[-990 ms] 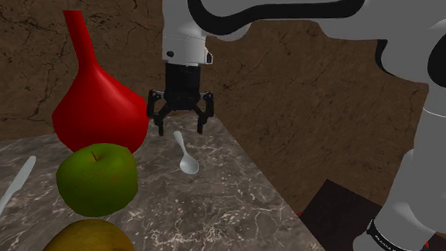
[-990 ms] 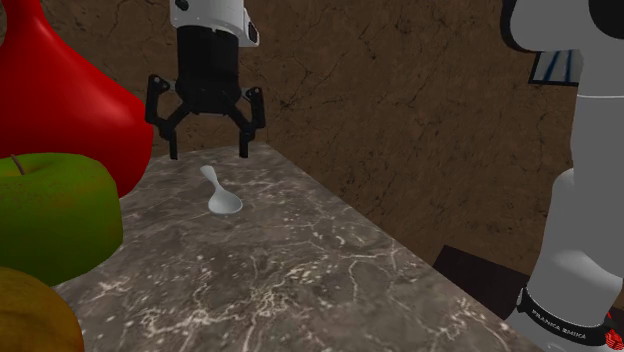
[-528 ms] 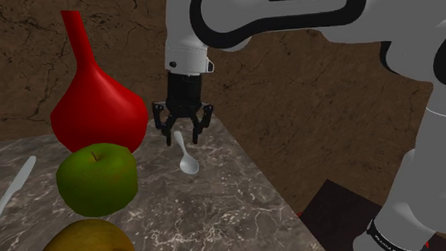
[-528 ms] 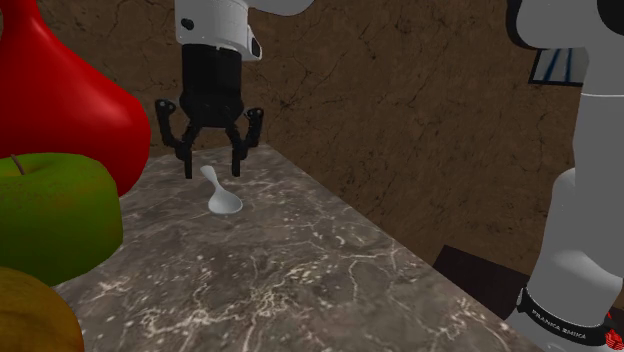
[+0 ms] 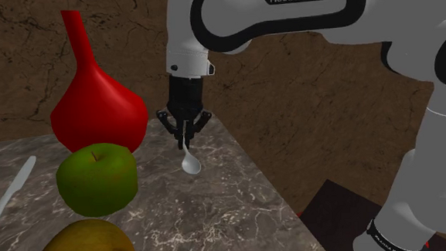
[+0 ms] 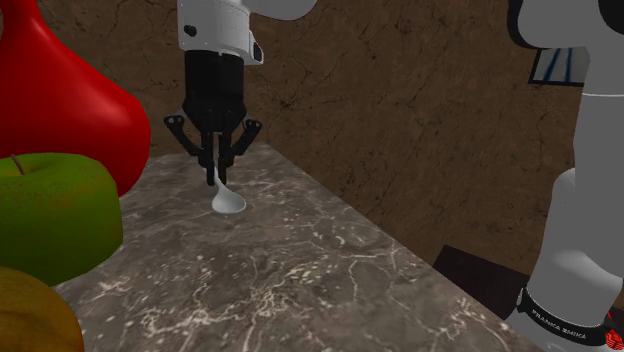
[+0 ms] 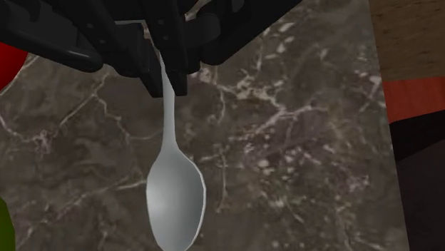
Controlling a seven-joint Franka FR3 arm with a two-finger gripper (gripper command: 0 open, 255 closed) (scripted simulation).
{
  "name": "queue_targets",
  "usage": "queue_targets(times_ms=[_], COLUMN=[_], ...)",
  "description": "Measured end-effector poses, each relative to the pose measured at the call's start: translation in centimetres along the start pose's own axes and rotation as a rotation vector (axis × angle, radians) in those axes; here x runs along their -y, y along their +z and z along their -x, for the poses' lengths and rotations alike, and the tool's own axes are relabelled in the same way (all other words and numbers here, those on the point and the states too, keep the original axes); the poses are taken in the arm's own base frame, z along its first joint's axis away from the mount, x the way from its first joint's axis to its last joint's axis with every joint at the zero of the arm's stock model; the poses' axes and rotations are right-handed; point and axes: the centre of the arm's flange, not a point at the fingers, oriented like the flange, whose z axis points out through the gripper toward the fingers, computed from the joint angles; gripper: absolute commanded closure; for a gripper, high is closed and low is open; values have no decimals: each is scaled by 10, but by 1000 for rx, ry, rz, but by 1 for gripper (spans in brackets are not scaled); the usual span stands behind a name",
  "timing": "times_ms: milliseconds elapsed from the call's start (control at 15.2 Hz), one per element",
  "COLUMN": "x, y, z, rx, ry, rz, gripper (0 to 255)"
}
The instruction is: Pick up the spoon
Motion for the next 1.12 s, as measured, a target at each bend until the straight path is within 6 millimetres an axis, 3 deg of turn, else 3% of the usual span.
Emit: queue_targets(times_ms=[198,1122], x=[5,16], y=[-3,-70], z=[0,9], rx=[1,1], ry=[-1,-1], rz=[1,1], gripper=[255,255])
